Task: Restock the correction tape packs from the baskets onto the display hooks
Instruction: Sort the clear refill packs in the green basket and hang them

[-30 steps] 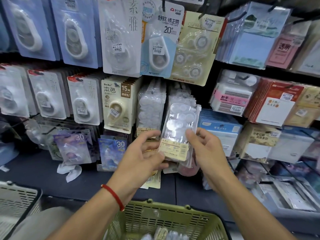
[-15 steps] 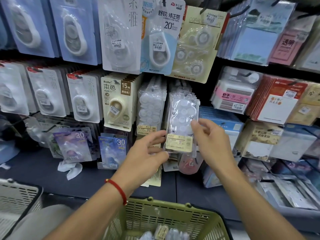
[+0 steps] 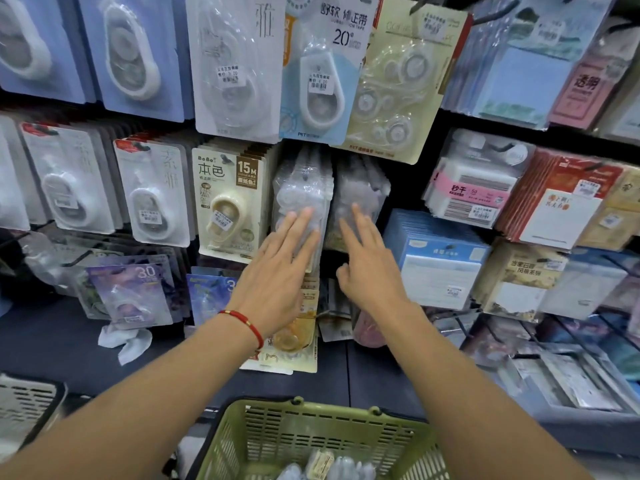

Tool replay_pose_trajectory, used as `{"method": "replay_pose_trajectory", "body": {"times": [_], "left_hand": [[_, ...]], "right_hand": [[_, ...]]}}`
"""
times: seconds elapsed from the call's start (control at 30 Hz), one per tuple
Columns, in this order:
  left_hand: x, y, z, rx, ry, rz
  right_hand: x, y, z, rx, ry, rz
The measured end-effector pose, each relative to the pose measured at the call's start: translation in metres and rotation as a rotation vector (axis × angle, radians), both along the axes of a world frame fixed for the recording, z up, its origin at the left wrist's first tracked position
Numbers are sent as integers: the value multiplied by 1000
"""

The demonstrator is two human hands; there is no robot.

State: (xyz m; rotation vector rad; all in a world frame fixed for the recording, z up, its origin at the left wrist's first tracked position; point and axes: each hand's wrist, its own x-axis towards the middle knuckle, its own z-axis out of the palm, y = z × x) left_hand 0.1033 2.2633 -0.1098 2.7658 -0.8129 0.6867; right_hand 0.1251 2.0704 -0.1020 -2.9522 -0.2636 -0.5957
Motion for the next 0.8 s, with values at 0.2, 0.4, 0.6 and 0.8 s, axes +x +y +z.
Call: {"method": "replay_pose_trajectory", "body": {"times": [0.2,0.4,0.6,0.8], "left_hand": [[4,14,-4,-11,-25,-67],[-14,23,-15,4,38,-108],[-67,40,-88,63,348,-104],[-119,33,-198,232,829,-27]], "right_hand": [[25,0,-8,51,61,9],[-5,-4,-23,262,-63,108],[-76,-28,-91,319,251,297],[-116,-32,-232,30,1018,174]]}}
